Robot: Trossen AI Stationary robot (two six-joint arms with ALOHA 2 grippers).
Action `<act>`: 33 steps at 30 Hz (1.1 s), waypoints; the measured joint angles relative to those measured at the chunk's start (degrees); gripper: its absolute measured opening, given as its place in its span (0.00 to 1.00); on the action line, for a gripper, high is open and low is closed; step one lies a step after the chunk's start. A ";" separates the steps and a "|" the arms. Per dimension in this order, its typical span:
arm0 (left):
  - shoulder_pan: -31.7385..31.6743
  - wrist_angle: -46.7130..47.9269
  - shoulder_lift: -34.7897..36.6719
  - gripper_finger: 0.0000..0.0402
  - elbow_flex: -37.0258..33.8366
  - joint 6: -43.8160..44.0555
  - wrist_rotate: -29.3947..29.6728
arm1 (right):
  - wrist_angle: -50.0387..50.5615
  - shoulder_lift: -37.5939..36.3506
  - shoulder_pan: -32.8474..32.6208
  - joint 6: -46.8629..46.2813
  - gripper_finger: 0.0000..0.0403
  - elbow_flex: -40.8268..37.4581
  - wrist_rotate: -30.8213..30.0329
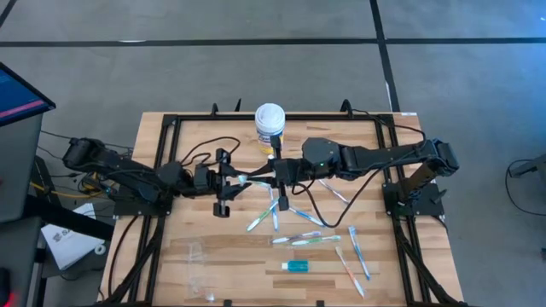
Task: Pick & Place toothbrushing station
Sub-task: Put the top green toothbrush into the transparent organizer
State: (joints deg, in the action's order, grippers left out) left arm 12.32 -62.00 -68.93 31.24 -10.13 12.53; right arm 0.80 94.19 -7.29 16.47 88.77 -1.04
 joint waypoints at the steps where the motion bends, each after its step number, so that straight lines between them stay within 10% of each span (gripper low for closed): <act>1: -0.03 0.21 -0.26 0.26 0.00 -0.01 0.00 | 0.00 0.00 0.00 0.00 0.00 0.00 0.00; 33: -0.20 0.24 -1.94 0.03 1.14 0.15 -2.26 | 1.95 -0.04 -0.02 -0.02 0.09 0.00 0.13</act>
State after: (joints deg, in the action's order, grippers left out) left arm 12.12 -61.76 -70.87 32.38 -9.98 10.27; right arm 2.74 94.15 -7.31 16.45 88.77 -0.91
